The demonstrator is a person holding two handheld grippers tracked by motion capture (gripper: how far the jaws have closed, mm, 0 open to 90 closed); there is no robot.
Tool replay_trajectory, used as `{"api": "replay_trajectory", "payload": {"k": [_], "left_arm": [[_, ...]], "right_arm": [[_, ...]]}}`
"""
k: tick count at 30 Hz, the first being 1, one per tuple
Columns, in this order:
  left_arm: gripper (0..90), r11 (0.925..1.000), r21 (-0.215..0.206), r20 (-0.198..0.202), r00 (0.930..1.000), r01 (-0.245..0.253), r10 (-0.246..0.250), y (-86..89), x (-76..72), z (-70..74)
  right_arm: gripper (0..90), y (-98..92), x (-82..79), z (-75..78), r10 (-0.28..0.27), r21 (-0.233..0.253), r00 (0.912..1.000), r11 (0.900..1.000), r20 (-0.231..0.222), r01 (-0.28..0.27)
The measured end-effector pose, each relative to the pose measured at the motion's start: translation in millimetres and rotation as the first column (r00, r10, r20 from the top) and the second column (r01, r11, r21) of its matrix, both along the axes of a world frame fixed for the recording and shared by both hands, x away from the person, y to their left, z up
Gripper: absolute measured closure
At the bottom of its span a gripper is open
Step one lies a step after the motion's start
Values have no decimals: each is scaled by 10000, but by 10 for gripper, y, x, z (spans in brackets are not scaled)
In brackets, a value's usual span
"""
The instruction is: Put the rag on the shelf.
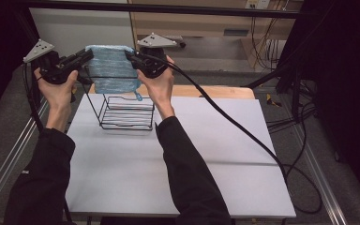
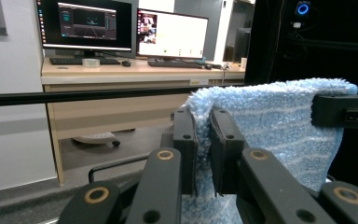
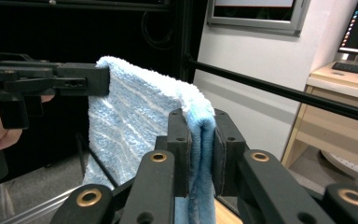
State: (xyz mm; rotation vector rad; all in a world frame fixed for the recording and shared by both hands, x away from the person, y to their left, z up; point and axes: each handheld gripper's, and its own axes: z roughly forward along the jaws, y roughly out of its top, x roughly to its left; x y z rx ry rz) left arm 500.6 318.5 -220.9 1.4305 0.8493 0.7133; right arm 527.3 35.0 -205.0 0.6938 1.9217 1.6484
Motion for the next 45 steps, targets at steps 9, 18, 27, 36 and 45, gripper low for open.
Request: {"api": "replay_trajectory", "payload": {"k": [9, 18, 27, 36, 45], "left_arm": [[811, 9991, 118, -43, 9991, 414, -414, 63, -133, -33], [808, 9977, 247, -232, 9978, 634, -628, 109, -248, -75], [798, 9972, 415, -409, 9973, 623, -606, 128, -340, -175], [783, 9967, 623, -538, 9973, 529, -496, 93, -342, -223], [688, 9984, 474, -1052, 9941, 302, -250, 126, -423, -72]], "right_arm": [[793, -34, -76, -58, 475, -17, 9985, 9989, -255, -476], [795, -31, -182, -63, 797, -328, 9966, 9962, -223, -804], [795, 11, -267, -117, 912, -814, 9955, 9923, -244, -929], [794, 36, -302, -192, 962, -1185, 9946, 9879, -396, -1003], [794, 17, -324, -226, 1048, -1318, 9939, 9853, -332, -1083]]}}
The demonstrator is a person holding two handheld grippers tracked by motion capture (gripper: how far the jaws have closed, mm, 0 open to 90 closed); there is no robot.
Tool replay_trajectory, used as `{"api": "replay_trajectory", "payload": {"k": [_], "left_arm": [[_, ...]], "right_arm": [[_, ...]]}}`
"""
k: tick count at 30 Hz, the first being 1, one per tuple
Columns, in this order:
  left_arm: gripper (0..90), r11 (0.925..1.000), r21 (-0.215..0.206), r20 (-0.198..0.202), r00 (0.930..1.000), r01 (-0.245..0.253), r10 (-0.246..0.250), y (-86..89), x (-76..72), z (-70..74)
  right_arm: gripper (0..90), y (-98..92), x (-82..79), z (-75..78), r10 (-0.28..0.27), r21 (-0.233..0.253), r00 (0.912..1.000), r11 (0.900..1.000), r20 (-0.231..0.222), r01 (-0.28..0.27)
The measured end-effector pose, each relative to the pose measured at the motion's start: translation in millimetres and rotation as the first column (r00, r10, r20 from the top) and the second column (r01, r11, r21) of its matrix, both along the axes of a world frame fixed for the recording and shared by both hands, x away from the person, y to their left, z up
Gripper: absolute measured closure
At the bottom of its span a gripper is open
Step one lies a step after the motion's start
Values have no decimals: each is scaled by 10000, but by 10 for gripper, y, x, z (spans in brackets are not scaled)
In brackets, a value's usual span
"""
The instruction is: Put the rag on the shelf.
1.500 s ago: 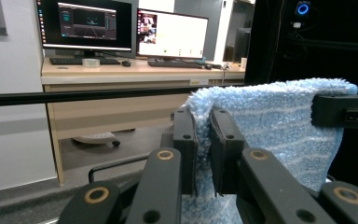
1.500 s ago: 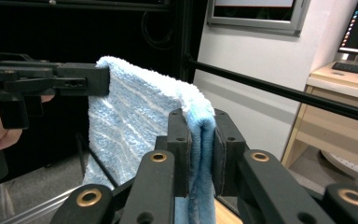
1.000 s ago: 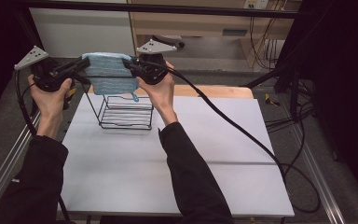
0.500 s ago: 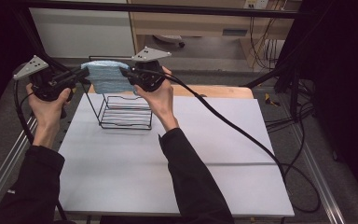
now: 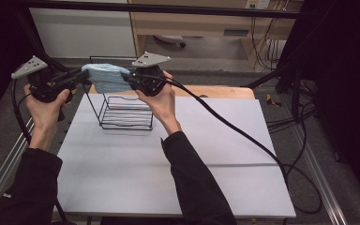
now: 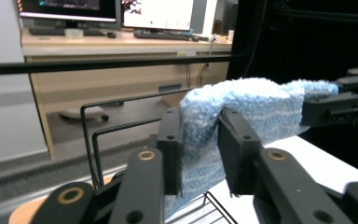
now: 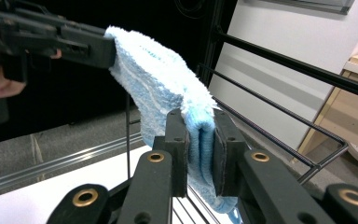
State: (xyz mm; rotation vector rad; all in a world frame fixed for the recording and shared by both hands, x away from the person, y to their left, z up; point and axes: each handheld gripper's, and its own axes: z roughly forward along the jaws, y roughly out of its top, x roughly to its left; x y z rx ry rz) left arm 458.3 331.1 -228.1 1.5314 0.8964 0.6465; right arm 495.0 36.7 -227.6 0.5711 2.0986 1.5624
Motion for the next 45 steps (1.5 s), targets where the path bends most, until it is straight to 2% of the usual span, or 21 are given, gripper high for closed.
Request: {"api": "replay_trajectory", "payload": {"k": [3, 6, 11, 14, 16, 23, 26, 31, 35, 37, 39, 43, 45], "left_arm": [[695, 9996, -285, -135, 9999, 8, -12, -8, -22, 108], [733, 9994, -325, -279, 9996, -106, 97, -32, -26, 224], [818, 9997, 91, -774, 9967, -227, 233, -91, 46, 317], [882, 9994, 343, -1186, 9929, 87, -46, -134, 68, 286], [893, 9979, 570, -1382, 9902, 297, -216, -159, 62, 248], [896, 9957, 742, -1624, 9858, 553, -427, -129, 42, 148], [896, 9942, 912, -1655, 9853, 572, -416, -131, 39, 105], [896, 9926, 1031, -1742, 9837, 637, -450, -136, 40, 23], [896, 9892, 1316, -1766, 9834, 649, -410, -151, 38, -49], [896, 9873, 1442, -1741, 9839, 663, -406, -155, 37, -79], [896, 9865, 1489, -1705, 9845, 678, -419, -157, 33, -103], [896, 9860, 1524, -1690, 9847, 681, -419, -154, 21, -141], [895, 9858, 1523, -1693, 9845, 710, -447, -150, 11, -156]], "right_arm": [[794, -4, -3, -10, 23, -31, 10000, 10000, 15, -23], [792, -7, -8, -32, 87, -37, 10000, 10000, 33, -87], [787, -18, -18, -62, 196, -87, 9998, 9998, 23, -196], [782, -19, -28, -71, 216, -132, 9998, 9997, 30, -215], [777, -17, -33, -75, 231, -202, 9997, 9995, 31, -230], [732, -6, -49, -87, 267, -283, 9996, 9992, -60, -268], [665, -8, -61, -78, 372, -177, 9992, 9991, -145, -375], [503, -17, -93, -50, 580, 114, 9977, 9983, -358, -576], [459, -30, -117, -25, 661, 304, 9971, 9974, -366, -650], [465, -32, -120, -12, 726, 487, 9964, 9963, -443, -704], [512, -35, -115, -3, 806, 673, 9953, 9948, -543, -769], [741, -24, -108, -25, 1130, 577, 9877, 9926, -1085, -1072], [810, -8, -99, -59, 1154, 362, 9838, 9931, -1374, -1114]]}}
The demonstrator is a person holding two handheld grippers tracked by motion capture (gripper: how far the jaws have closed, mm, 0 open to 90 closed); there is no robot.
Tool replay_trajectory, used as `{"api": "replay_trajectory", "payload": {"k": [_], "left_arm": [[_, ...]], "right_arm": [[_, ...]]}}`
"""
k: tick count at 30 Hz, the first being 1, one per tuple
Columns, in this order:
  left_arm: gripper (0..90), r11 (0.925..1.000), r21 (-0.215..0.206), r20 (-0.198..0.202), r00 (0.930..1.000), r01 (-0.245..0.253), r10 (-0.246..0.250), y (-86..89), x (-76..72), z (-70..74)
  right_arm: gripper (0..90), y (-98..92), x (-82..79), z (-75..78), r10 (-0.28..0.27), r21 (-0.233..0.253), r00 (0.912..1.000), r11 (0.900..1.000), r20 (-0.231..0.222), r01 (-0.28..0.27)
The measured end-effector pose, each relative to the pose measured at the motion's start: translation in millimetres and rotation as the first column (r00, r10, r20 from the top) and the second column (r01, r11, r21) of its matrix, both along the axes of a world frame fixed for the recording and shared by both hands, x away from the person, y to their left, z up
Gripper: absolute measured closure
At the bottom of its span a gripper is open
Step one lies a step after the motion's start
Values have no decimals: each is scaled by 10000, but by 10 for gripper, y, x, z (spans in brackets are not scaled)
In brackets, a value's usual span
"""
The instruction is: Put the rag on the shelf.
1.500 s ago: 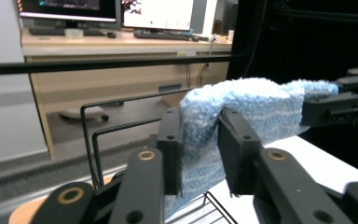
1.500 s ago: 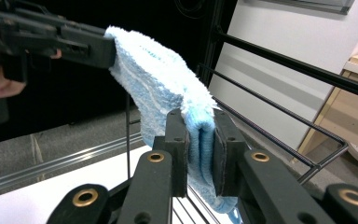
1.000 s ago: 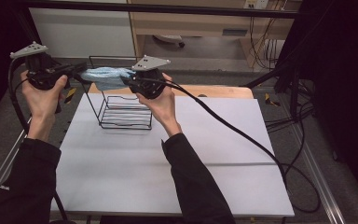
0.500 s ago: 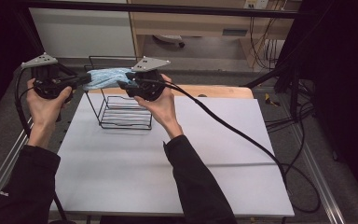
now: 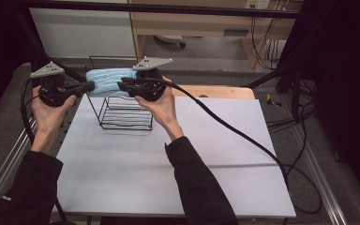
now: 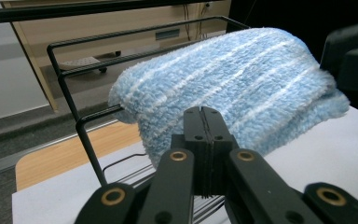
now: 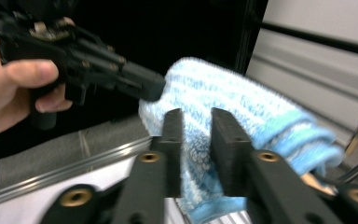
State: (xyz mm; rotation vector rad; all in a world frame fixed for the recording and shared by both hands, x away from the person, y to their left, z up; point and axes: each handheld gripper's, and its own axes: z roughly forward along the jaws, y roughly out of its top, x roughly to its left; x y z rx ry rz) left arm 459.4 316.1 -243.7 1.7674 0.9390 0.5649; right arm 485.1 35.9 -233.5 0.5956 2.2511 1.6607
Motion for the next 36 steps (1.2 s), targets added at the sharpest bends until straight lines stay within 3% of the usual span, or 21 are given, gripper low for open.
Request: {"api": "replay_trajectory", "payload": {"k": [4, 13, 25, 36], "left_arm": [[895, 10000, 46, 31, 10000, 51, -51, 11, -32, -49], [895, 9999, 93, 7, 9999, 133, -134, 38, -65, -181], [895, 9994, 300, 81, 9998, -174, 171, -26, 38, -255], [890, 9991, 141, 85, 9991, -408, 407, -43, 121, -309]], "right_arm": [[889, 26, 32, -63, -131, -474, 9992, 9988, -370, 114], [900, 71, 75, -162, -470, -930, 9988, 9946, -159, 453], [900, 44, 168, -316, -960, -815, 9953, 9922, -129, 947], [896, 99, 196, -398, -1241, -894, 9922, 9881, 135, 1248]]}}
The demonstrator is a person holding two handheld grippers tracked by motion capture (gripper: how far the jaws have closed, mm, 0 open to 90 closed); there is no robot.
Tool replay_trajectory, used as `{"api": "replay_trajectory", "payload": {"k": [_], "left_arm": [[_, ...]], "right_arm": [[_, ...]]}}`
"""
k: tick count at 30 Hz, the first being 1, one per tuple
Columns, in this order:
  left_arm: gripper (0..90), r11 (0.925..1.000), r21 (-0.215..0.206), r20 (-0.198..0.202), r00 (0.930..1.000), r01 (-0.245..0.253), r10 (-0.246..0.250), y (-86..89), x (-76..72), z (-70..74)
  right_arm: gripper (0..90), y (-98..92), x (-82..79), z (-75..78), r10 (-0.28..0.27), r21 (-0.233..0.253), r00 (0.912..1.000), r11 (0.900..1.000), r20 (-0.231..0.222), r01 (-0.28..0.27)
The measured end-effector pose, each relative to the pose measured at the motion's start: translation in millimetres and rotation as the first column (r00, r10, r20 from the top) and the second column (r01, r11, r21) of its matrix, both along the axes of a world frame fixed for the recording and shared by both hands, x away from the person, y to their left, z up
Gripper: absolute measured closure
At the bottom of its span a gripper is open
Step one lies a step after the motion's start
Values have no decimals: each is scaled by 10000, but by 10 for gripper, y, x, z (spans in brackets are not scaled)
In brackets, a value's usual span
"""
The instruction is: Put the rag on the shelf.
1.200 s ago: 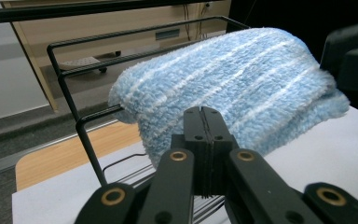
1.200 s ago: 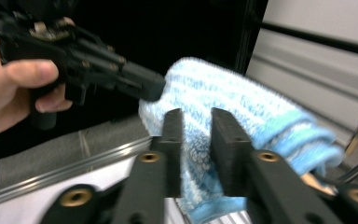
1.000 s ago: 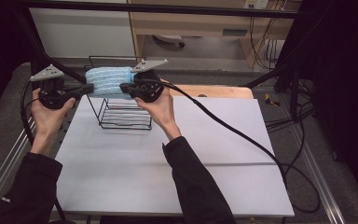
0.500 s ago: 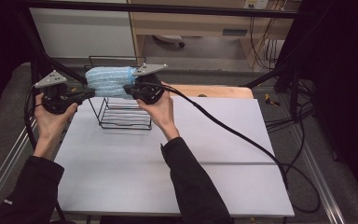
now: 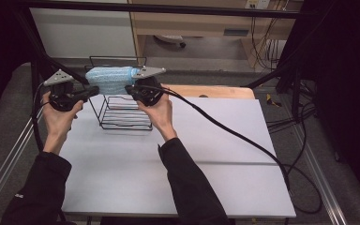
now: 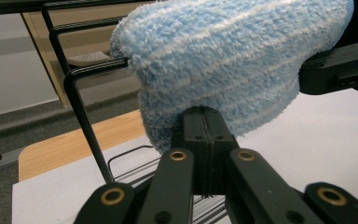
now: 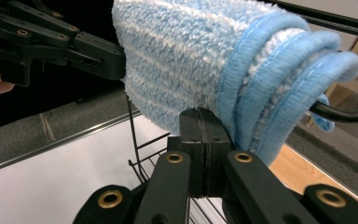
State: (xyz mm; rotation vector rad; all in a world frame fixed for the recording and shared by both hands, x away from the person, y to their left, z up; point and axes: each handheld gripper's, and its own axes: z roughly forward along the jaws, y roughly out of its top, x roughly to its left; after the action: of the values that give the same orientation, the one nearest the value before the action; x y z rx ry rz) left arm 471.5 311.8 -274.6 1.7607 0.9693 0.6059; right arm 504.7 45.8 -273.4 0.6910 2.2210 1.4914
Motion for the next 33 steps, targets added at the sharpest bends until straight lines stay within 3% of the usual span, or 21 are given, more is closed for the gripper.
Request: {"api": "replay_trajectory", "payload": {"k": [6, 15, 26, 31, 33], "left_arm": [[838, 9997, -166, 219, 9996, 175, -171, 35, -110, 52], [655, 9997, -147, 235, 9995, 201, -197, 16, -200, 172], [428, 10000, 44, 178, 9998, -6, 6, 53, -297, 234], [338, 9998, 194, 163, 9999, -5, 2, 87, -370, 203], [308, 9996, 271, 119, 9999, 13, -17, 98, -399, 178]], "right_arm": [[852, -16, -75, 52, 284, 185, 9995, 9994, 158, -287], [719, -81, -177, 194, 473, 754, 9987, 9960, 181, -486], [512, -200, -302, 342, 409, 730, 9987, 9964, 297, -430], [417, -255, -374, 376, 336, 449, 9986, 9984, 398, -353], [385, -287, -397, 377, 317, 611, 9988, 9976, 380, -340]]}}
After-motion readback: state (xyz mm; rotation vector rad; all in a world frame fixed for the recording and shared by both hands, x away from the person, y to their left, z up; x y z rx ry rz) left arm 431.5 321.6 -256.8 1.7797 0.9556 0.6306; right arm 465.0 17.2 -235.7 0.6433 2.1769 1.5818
